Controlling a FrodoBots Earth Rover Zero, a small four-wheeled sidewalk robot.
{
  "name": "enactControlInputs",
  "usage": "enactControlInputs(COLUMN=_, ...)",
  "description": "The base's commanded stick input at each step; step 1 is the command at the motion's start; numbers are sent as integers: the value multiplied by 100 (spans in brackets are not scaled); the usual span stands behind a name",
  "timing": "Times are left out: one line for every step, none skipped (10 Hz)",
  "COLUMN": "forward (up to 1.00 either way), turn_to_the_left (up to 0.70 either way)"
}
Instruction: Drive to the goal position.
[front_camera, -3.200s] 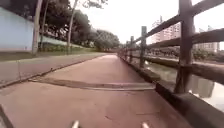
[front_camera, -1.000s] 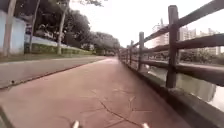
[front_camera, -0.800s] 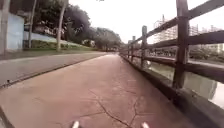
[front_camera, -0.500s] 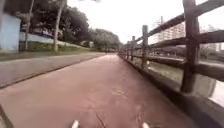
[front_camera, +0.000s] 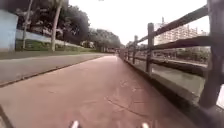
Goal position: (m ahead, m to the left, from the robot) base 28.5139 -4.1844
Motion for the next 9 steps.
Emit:
enactControlInputs(forward=70, turn_to_the_left=0)
enactControlInputs(forward=70, turn_to_the_left=0)
enactControlInputs(forward=70, turn_to_the_left=0)
enactControlInputs(forward=70, turn_to_the_left=0)
enactControlInputs(forward=70, turn_to_the_left=0)
enactControlInputs(forward=70, turn_to_the_left=0)
enactControlInputs(forward=70, turn_to_the_left=0)
enactControlInputs(forward=70, turn_to_the_left=0)
enactControlInputs(forward=70, turn_to_the_left=0)
